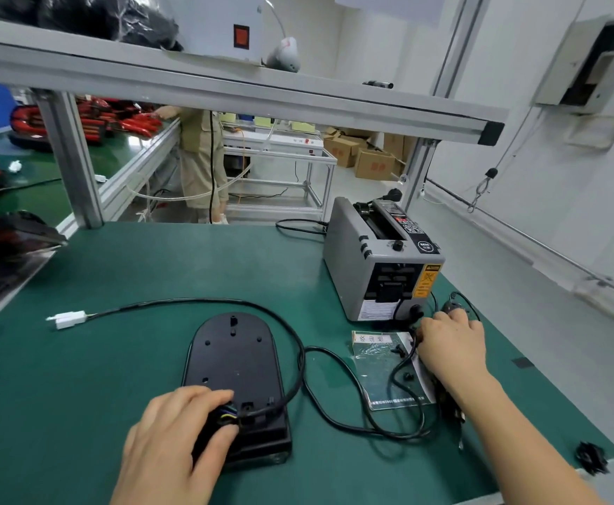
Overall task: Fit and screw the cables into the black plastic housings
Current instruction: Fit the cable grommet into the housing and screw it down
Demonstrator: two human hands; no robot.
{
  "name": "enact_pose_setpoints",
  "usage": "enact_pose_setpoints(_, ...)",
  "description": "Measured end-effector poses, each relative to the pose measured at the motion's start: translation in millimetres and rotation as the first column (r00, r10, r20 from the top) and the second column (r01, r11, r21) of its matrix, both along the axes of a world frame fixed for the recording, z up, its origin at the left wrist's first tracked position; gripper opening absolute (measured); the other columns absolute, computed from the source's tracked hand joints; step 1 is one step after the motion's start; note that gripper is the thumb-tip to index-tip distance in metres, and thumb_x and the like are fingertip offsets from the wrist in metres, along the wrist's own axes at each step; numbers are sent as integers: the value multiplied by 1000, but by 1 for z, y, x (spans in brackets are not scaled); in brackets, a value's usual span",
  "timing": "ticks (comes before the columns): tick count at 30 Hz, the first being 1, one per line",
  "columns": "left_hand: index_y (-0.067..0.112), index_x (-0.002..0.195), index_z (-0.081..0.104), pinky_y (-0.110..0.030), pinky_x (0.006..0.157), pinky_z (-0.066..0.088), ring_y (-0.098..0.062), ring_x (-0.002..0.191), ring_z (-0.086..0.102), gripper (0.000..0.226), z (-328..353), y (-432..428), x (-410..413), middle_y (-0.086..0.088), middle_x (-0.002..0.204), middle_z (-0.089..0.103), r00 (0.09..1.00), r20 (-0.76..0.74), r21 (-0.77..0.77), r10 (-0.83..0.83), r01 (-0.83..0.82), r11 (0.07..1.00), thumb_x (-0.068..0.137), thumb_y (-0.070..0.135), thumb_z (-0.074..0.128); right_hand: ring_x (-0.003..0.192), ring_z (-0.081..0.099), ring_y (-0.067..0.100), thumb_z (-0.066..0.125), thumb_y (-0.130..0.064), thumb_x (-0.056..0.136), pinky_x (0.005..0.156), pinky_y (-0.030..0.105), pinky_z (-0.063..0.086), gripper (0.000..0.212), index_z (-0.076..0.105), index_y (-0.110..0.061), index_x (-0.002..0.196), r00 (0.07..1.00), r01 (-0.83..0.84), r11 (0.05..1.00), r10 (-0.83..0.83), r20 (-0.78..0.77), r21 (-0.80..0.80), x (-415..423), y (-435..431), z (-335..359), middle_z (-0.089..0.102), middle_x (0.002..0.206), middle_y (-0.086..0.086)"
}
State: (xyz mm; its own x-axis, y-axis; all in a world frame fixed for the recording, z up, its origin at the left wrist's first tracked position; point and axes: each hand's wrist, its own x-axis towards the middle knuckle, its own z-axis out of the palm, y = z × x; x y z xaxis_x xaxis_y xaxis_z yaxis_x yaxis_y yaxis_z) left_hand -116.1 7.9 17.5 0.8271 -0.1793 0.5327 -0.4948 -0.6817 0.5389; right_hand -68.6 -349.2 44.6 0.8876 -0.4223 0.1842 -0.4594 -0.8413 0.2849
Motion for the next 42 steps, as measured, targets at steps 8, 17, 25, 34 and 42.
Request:
enact_pose_setpoints(8,39,105,53,-40,66,43,-5,93,43,34,1,0,0,18,93,59,1000,22,20,-11,10,1000,74,49,45,107,42,21,45,-17,86,79,33,30,30,63,-32,104,998,-59,998,59,11,11,2,-9,-6,62,101,-11)
enact_pose_setpoints(17,40,102,55,-40,66,43,-7,92,44,32,1,0,1,21,94,55,999,43,0,-11,11,1000,72,49,46,104,43,19,48,-27,88,78,32,32,19,65,-32,95,991,-125,987,121,49,99,3,-13,-6,65,98,-12)
enact_pose_setpoints(25,34,97,68,-39,67,40,-8,94,42,38,1,0,0,16,95,59,1000,-22,12,3,-3,1000,73,50,44,93,40,18,49,-27,88,69,30,29,11,60,-28,84,979,-202,978,203,-9,44,7,-21,-3,64,91,-11)
enact_pose_setpoints(34,35,97,68,-40,68,41,-6,94,42,38,2,1,0,16,94,60,999,-44,3,-1,1,1000,73,51,44,92,43,15,43,-34,87,81,27,36,16,56,-27,80,949,-298,946,280,-144,-128,9,-36,8,65,91,-12)
enact_pose_setpoints(42,36,100,69,-38,76,35,1,96,39,47,8,2,-3,26,96,55,994,-112,13,14,-12,1000,72,59,39,66,58,2,61,-32,86,56,16,41,12,62,-28,75,965,-262,792,208,160,551,-21,5,47,66,71,-12)
